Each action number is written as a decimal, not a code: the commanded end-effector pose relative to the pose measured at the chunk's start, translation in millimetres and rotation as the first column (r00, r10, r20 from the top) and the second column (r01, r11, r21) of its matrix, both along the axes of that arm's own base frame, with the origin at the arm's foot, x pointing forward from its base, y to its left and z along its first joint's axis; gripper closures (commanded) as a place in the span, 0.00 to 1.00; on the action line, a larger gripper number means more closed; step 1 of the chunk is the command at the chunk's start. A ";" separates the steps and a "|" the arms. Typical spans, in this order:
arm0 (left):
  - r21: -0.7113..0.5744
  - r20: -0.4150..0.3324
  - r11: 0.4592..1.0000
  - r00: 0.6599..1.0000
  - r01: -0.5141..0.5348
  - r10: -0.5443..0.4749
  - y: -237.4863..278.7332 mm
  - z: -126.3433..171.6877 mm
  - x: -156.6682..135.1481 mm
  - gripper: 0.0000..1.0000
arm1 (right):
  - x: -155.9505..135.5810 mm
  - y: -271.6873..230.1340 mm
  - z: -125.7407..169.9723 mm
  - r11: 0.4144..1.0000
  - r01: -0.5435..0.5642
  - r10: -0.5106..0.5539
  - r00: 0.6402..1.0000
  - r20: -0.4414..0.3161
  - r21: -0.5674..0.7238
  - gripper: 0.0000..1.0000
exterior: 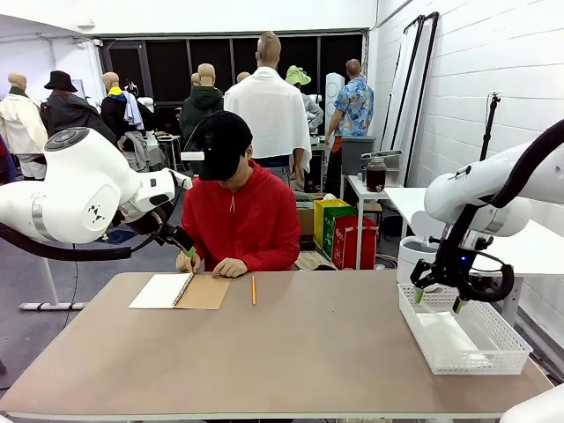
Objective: Sort the paper based on its condition.
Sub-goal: If a person hands you a paper, place it in the Organizing basket , and if it's crumpled, put it in the Trash can.
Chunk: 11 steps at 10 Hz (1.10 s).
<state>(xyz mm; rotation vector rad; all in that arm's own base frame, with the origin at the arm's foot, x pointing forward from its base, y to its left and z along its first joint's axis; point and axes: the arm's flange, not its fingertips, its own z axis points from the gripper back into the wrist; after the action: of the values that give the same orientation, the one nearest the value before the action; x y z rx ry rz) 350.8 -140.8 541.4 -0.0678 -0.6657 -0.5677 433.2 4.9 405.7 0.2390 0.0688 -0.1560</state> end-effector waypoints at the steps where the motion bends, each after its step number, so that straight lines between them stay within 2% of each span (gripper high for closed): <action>1: -0.003 0.003 1.000 1.000 -0.001 0.001 0.6 0.0 0.1 0.00 | 5.2 -5.1 -7.3 1.000 0.025 -0.025 1.000 0.018 -0.007 0.00; 6: -0.003 0.003 1.000 1.000 -0.001 0.001 0.6 0.0 0.1 0.00 | 6.7 -5.2 6.8 0.999 0.050 -0.048 0.994 0.100 -0.017 0.00; 7: -0.003 0.003 1.000 1.000 -0.001 0.001 0.6 0.0 0.1 0.00 | 5.1 -2.6 12.2 0.999 0.045 -0.045 0.993 0.106 -0.002 0.00; 8: -0.003 0.003 1.000 1.000 -0.001 0.001 0.6 0.0 0.1 0.00 | 10.4 -8.7 3.5 0.999 0.037 -0.036 0.996 0.078 -0.014 0.00; 11: -0.003 0.003 1.000 1.000 -0.001 0.001 0.6 0.0 0.1 0.00 | 10.4 -8.7 3.5 0.999 0.037 -0.036 0.996 0.078 -0.014 0.00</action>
<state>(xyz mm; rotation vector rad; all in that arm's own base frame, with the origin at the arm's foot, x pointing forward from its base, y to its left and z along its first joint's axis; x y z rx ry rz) 350.8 -140.8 541.4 -0.0678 -0.6657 -0.5677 443.1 -3.1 410.9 0.2314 -0.0161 -0.1819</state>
